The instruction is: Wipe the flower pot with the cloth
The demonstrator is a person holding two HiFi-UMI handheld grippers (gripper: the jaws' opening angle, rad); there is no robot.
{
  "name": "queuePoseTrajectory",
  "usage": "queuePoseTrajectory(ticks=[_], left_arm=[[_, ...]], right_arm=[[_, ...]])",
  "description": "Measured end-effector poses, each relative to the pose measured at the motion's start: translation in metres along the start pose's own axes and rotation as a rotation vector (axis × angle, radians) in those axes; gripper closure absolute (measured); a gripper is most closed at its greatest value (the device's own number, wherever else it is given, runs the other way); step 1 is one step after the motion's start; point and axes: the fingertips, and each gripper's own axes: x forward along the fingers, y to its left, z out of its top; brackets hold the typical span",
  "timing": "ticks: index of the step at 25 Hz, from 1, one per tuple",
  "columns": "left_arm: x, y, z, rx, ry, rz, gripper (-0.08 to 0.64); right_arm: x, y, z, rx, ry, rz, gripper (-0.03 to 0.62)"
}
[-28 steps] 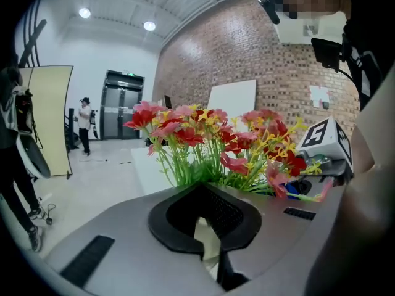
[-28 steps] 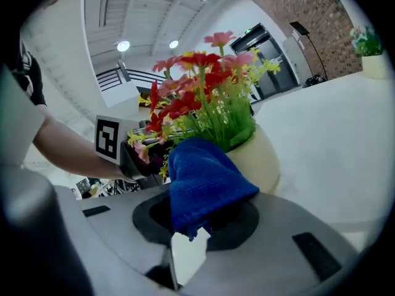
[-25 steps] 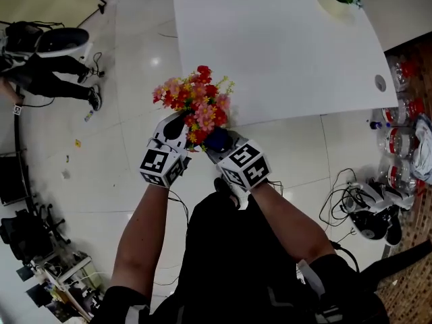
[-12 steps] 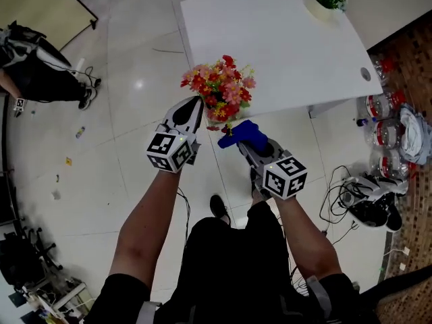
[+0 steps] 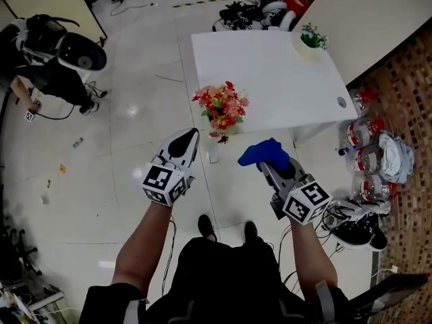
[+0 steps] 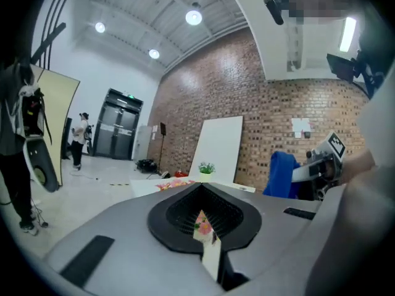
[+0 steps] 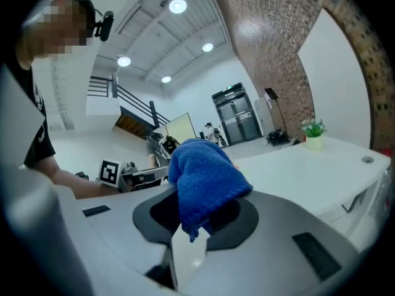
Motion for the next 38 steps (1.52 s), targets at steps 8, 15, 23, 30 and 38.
queuePoseTrajectory(ticks=[8,15,23,30,38], left_arm=[[-0.072,-0.096,0.061,-0.018,-0.112,0.104,0.558],[-0.099,-0.163,0.088,-0.011,-0.128,0.236,0.558],[-0.152,-0.229,0.089,0.030,-0.139,0.166,0.558],[-0.244,-0.277,0.071,0.034,-0.124,0.106,0.558],[-0.325,-0.310,0.079,0.020,-0.155,0.088,0.558]], right_arm=[[-0.069,0.033,0.070,-0.250,-0.022,0.152,0.529],[-0.116,0.030,0.078,-0.263,-0.014,0.251,0.529],[-0.159,0.072,0.067,-0.288,-0.036,0.259,0.529],[-0.210,0.163,0.040,-0.265,-0.100,0.157,0.529],[-0.270,0.223,0.015,-0.204,-0.108,0.113,0.529]])
